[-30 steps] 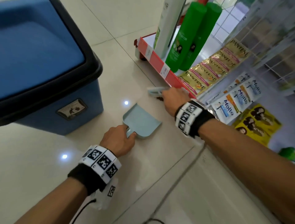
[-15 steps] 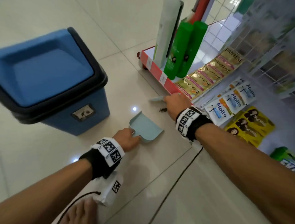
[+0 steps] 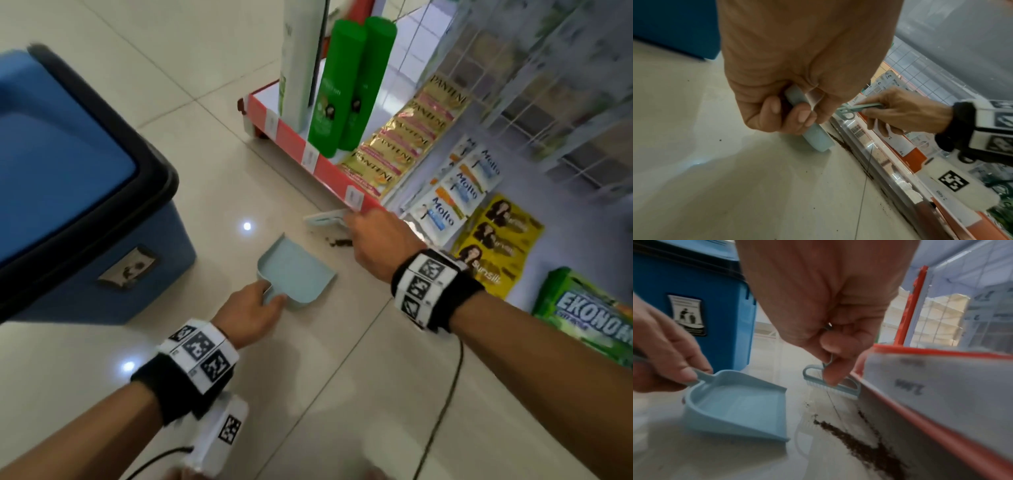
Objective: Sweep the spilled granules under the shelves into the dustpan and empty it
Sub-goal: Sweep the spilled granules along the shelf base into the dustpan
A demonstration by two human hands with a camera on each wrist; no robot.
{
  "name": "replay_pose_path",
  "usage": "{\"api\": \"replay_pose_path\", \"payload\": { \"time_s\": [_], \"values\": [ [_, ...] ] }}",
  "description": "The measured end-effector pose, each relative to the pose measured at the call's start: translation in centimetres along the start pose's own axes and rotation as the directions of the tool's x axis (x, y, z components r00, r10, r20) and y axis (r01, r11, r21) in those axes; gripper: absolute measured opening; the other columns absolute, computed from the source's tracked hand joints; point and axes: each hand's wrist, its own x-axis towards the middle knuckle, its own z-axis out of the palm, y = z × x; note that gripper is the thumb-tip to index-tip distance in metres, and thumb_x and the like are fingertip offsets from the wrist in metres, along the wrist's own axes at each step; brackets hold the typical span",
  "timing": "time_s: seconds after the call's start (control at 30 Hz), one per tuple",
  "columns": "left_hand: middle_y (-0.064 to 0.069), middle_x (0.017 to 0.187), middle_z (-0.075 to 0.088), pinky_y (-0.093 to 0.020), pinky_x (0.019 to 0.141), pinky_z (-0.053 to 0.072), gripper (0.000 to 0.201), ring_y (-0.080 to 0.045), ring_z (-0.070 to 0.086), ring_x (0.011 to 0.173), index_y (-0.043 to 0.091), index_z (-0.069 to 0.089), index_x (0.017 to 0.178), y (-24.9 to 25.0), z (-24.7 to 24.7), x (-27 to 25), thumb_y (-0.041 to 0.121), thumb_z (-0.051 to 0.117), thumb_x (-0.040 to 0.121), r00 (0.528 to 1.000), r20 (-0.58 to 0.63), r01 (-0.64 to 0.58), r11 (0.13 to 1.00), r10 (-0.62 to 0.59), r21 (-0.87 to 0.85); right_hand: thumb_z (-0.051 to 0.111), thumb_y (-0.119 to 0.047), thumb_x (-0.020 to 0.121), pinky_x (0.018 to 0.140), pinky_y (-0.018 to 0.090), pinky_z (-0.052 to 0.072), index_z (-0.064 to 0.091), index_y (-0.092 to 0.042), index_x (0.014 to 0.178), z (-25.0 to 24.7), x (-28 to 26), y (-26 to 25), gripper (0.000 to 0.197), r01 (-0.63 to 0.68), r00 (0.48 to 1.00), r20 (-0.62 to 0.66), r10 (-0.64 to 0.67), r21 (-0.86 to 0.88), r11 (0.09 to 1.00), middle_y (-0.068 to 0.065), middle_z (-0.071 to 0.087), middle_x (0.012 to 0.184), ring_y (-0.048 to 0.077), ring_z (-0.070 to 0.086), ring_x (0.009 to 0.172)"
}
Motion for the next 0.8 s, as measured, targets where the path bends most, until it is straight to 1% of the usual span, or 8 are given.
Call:
{"api": "replay_pose_path", "payload": {
  "time_s": [0.07,0.13,0.23,0.37,0.5,0.57,0.67,0.8],
  "values": [
    [-0.016,0.123,0.066,-0.04,0.096,0.049,0.041,-0.034,0.061,0.113,0.007,0.056,0.132,-0.1,-0.3,-0.5,0.033,0.048,0.102,1.0,-0.012,-0.002,1.0,0.002,-0.013,0.045,-0.005,0.094,0.057,0.033,0.042,0.061,-0.005,0.11,0.0,1.0,-1.5,0.023,0.001,1.0,-0.018,-0.001,0.005,1.0,0.013,0.06,0.082,0.034,0.065,0.077],
    [-0.016,0.123,0.066,-0.039,0.095,0.049,0.04,-0.034,0.061,0.113,0.007,0.057,0.131,-0.2,-0.4,-0.7,0.033,0.048,0.102,1.0,-0.023,-0.002,1.0,0.001,-0.031,0.042,-0.003,0.096,0.057,0.032,0.041,0.06,-0.005,0.115,0.1,2.0,-2.8,0.026,0.017,1.0,-0.019,-0.017,0.009,1.0,0.009,0.05,0.076,0.033,0.065,0.077],
    [-0.013,0.125,0.065,-0.035,0.093,0.047,0.04,-0.031,0.06,0.113,0.008,0.057,0.13,-0.5,-0.4,-0.3,0.034,0.048,0.101,0.999,-0.033,0.008,1.0,-0.009,-0.03,0.037,-0.002,0.098,0.06,0.034,0.041,0.059,-0.005,0.121,0.5,3.6,-3.6,0.031,0.052,0.999,-0.006,-0.052,-0.003,0.999,0.015,0.059,0.087,0.034,0.063,0.079],
    [-0.011,0.123,0.065,-0.034,0.089,0.047,0.04,-0.029,0.061,0.109,0.011,0.057,0.13,-0.8,-0.8,-0.1,0.037,0.048,0.1,0.997,-0.051,0.048,0.998,-0.05,-0.029,0.038,-0.01,0.101,0.067,0.032,0.045,0.062,-0.01,0.121,1.2,2.9,-2.1,0.031,0.048,0.997,0.063,-0.048,0.007,0.999,0.009,0.057,0.086,0.026,0.057,0.075],
    [-0.009,0.128,0.064,-0.035,0.094,0.049,0.043,-0.028,0.061,0.113,0.012,0.054,0.136,-1.3,-1.4,0.0,0.036,0.049,0.1,0.998,-0.057,0.038,0.999,-0.039,-0.012,0.039,-0.013,0.1,0.079,0.033,0.053,0.06,-0.021,0.128,2.4,-0.7,1.4,0.036,0.096,0.984,0.158,-0.083,-0.081,0.992,0.011,0.068,0.102,0.026,0.064,0.094],
    [-0.009,0.129,0.064,-0.034,0.093,0.049,0.043,-0.027,0.061,0.113,0.011,0.054,0.136,-1.4,-1.8,0.2,0.036,0.049,0.1,0.997,-0.067,0.031,0.999,-0.032,-0.005,0.041,-0.013,0.1,0.073,0.033,0.052,0.061,-0.021,0.126,2.3,-1.8,2.3,0.034,0.073,0.987,0.149,-0.063,-0.064,0.995,0.01,0.066,0.099,0.026,0.062,0.088],
    [-0.008,0.123,0.065,-0.033,0.086,0.048,0.042,-0.026,0.062,0.108,0.012,0.056,0.132,-1.0,-2.0,0.6,0.038,0.049,0.1,0.996,-0.079,0.039,0.999,-0.04,-0.01,0.046,-0.017,0.1,0.056,0.028,0.041,0.064,-0.017,0.117,1.6,-1.2,1.8,0.024,0.028,0.999,0.033,-0.027,-0.034,0.999,0.007,0.059,0.079,0.024,0.055,0.064],
    [-0.007,0.109,0.066,-0.032,0.076,0.045,0.038,-0.025,0.061,0.095,0.012,0.059,0.123,-0.3,-1.8,1.1,0.04,0.049,0.099,0.997,-0.068,0.031,0.999,-0.03,0.008,0.048,-0.01,0.095,0.058,0.032,0.04,0.059,-0.007,0.115,1.9,1.7,-0.5,0.024,0.006,1.0,-0.017,-0.007,-0.083,0.997,0.018,0.066,0.086,0.035,0.066,0.074]
  ]
}}
